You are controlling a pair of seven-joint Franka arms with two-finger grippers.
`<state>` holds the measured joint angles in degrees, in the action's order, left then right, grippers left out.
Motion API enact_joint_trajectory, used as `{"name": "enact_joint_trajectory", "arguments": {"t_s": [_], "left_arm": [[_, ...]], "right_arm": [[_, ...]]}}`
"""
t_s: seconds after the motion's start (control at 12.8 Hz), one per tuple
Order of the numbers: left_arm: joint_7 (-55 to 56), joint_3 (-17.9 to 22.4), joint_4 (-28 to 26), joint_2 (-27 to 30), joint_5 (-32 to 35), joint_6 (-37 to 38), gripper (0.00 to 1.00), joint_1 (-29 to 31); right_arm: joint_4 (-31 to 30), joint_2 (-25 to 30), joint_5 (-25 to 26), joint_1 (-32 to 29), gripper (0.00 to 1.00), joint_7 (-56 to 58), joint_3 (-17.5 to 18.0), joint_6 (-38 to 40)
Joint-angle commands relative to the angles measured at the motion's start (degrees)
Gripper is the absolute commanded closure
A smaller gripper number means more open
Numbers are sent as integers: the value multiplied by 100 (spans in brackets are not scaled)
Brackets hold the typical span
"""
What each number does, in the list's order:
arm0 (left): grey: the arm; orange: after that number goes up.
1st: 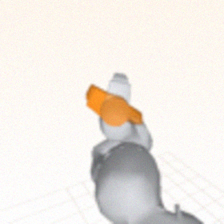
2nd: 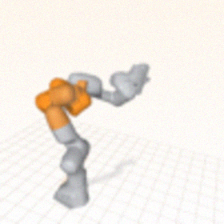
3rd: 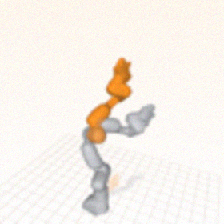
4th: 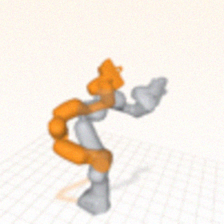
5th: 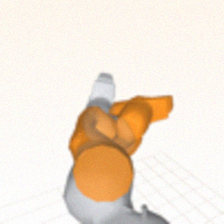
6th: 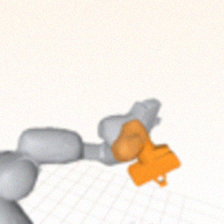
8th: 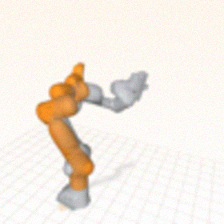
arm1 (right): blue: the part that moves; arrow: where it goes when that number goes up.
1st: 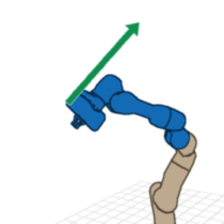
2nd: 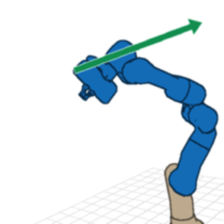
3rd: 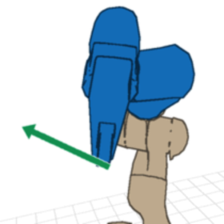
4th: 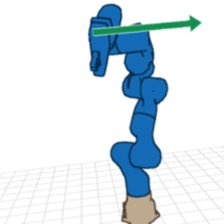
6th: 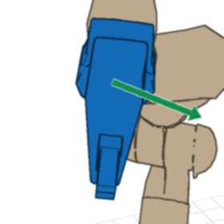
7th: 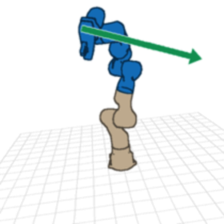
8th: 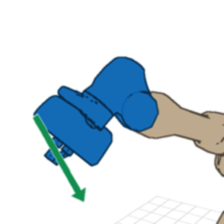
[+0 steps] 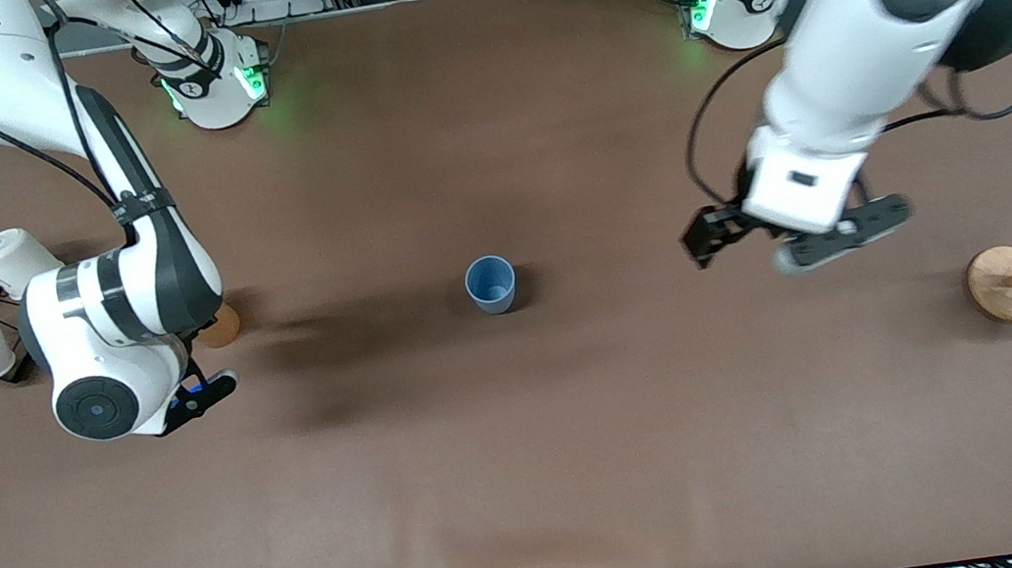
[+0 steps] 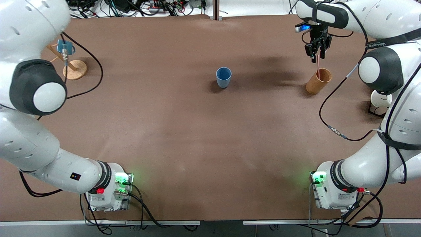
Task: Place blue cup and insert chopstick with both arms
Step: 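Withdraw the left gripper while the right gripper grasps the pink chopstick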
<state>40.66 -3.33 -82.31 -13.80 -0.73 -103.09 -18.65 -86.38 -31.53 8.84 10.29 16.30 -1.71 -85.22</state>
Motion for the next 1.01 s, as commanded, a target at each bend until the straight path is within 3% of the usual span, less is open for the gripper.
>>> {"name": "enact_joint_trajectory", "arguments": {"t_s": [0.0, 0.16, 0.23, 0.78, 0.94], "left_arm": [[30, -71, -110, 342, 126, 281, 0, 396], [-277, -54, -102, 421, 135, 561, 0, 555], [-400, -62, -102, 430, 222, 693, 0, 642], [-1903, -54, -198, 737, 407, 1098, 0, 1232], [-2245, 174, -408, 974, 390, 1107, 0, 1223]], "right_arm": [[-81, 95, -119, -71, 70, 14, 57, 31], [-81, 95, -146, -71, 89, 40, 57, 49], [-81, 103, -146, -80, 94, 49, 57, 110], [-54, 147, -155, -141, 95, 207, 57, 268], [-11, 182, -172, -133, 99, 172, 66, 435]]}}
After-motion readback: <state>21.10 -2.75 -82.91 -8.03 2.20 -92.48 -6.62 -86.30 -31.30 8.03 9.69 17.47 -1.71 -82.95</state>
